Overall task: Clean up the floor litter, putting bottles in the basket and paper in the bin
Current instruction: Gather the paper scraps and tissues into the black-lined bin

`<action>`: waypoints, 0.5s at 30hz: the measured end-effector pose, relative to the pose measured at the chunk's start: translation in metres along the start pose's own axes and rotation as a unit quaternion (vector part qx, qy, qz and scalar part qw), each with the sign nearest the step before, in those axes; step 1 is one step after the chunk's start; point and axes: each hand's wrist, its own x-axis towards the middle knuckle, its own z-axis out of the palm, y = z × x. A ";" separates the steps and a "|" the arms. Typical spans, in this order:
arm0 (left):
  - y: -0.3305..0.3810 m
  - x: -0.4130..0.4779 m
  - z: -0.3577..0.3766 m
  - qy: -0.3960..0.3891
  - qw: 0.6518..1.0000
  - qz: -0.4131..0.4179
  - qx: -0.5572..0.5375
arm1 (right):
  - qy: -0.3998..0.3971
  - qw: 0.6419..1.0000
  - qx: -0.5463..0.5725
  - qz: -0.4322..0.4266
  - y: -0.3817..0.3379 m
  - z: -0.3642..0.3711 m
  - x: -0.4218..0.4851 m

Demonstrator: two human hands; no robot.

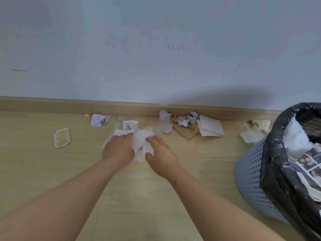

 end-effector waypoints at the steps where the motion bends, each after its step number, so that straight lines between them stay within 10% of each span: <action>1: -0.003 0.000 0.002 0.003 1.000 0.000 -0.009 | -0.017 1.000 -0.009 0.001 -0.003 0.005 0.007; 15: 0.007 -0.021 0.014 0.005 0.979 0.093 0.180 | -0.050 0.987 -0.150 0.030 0.034 0.032 -0.035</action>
